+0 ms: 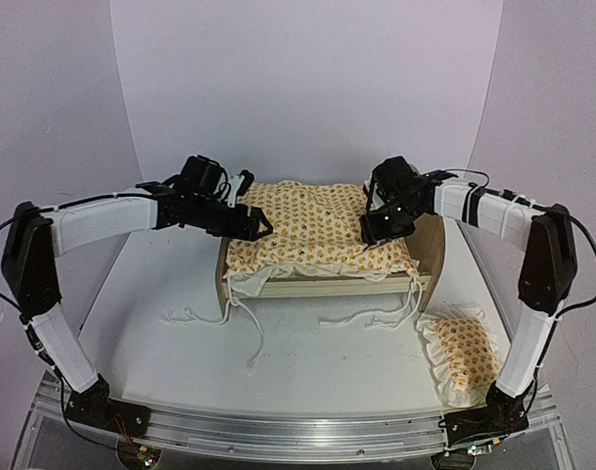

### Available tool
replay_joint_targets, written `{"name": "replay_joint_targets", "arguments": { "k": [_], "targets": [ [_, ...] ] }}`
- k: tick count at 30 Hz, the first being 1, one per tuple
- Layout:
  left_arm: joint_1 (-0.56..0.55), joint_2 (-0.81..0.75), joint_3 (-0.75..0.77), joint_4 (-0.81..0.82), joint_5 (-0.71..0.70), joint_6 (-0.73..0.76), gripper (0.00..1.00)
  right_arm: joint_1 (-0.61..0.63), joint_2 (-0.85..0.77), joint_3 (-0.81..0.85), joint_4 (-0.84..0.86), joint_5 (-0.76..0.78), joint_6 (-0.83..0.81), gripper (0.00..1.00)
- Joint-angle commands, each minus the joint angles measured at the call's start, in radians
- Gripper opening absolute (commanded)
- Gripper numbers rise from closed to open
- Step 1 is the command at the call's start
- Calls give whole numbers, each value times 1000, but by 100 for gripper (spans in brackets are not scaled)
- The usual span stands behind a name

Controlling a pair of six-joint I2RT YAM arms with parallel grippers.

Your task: Set up the pet bed

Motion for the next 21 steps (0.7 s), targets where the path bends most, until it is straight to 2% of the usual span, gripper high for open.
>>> {"name": "replay_joint_targets", "arguments": {
  "k": [1, 3, 5, 9, 13, 16, 18, 21],
  "targets": [
    [5, -226, -57, -43, 10, 26, 90, 74, -219, 15, -90, -18, -156, 74],
    [-4, -276, -118, -41, 13, 29, 91, 126, -260, -30, -107, -99, -212, 78],
    [-30, -306, -172, -40, -25, 39, 86, 172, -282, -85, -107, -144, -221, 79],
    [-141, -322, -242, -44, -195, 61, 80, 218, -303, -176, -71, -144, -190, 77],
    [-240, -285, -278, -32, -392, 53, 79, 253, -313, -247, -14, -10, -177, 68],
    [-311, -227, -265, -19, -565, 73, 84, 273, -315, -298, 34, 88, -193, 66],
    [-339, -184, -242, -18, -635, 103, 86, 274, -302, -316, 51, 120, -216, 64],
    [-351, -125, -213, -18, -684, 128, 85, 275, -273, -315, 61, 149, -242, 54]
  ]
}}
